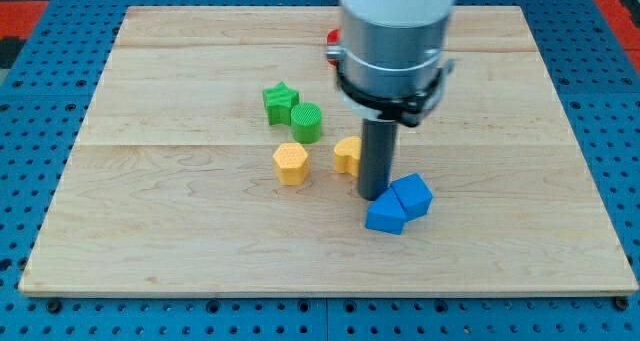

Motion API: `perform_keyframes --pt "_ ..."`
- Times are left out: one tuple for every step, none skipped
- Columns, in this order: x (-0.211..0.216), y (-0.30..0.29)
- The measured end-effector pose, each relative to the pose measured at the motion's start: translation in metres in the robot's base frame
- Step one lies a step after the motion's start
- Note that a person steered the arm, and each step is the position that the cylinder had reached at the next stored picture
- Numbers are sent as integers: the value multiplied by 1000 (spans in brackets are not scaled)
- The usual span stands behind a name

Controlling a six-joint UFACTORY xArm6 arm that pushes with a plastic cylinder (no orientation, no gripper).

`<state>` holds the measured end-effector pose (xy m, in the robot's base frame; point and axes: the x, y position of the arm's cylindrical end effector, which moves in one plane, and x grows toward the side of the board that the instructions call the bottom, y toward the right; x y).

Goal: Drag the yellow blocks on the top of the blue cube

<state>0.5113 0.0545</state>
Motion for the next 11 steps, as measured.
perform_keyframes --pt "9 -105" --pt "1 -181" --pt "-20 -137" --pt "-24 -46" --pt "-24 -35" --pt "-6 -146" --pt "-41 -155" --pt "-62 -89" --pt "-53 -2" --pt "-53 -15" --pt "-40 -61"
